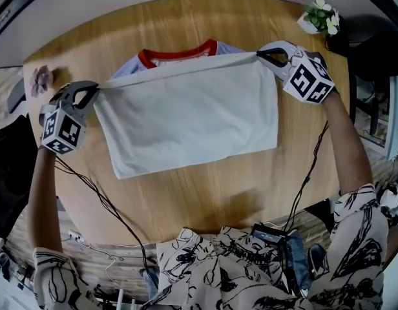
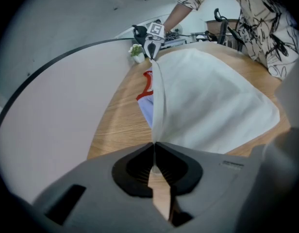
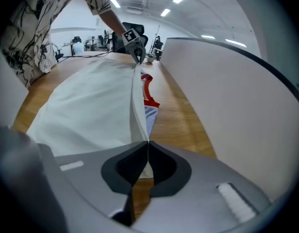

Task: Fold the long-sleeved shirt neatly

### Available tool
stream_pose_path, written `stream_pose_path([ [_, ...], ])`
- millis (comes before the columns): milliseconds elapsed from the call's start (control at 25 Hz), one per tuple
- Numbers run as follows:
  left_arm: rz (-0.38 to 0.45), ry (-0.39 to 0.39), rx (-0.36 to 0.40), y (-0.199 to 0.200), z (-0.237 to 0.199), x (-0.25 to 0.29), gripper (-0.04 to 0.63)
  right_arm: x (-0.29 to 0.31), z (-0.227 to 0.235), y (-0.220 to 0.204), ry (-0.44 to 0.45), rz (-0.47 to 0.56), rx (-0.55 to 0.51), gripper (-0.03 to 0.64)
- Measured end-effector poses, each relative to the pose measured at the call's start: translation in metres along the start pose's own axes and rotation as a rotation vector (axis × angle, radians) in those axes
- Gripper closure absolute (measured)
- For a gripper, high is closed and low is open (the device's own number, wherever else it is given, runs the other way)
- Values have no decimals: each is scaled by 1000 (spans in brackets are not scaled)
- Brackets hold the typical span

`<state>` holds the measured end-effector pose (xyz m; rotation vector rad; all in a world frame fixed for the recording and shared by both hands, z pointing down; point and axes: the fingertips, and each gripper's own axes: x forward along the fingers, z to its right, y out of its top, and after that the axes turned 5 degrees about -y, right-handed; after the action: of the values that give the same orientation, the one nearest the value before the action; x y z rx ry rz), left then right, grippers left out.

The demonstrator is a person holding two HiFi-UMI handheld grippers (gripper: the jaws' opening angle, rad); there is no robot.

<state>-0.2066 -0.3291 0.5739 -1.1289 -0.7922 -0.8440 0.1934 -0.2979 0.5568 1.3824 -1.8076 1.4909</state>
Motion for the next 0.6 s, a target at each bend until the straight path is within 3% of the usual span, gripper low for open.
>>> stream_pose_path([
  [120,57,-24,-124,2,-10,-2,578,1,11,-4,14,6,117,597],
  [320,138,-146,-444,-1,-25,1,577,12,23,-13,52,-18,308,597],
  [400,140,-187,-537,-5,-29,6,577,19,26,-17,66,-34,369,597],
  [600,160,-253,-733,-10,-32,14,575,29,28,-24,62,-79,419,597],
])
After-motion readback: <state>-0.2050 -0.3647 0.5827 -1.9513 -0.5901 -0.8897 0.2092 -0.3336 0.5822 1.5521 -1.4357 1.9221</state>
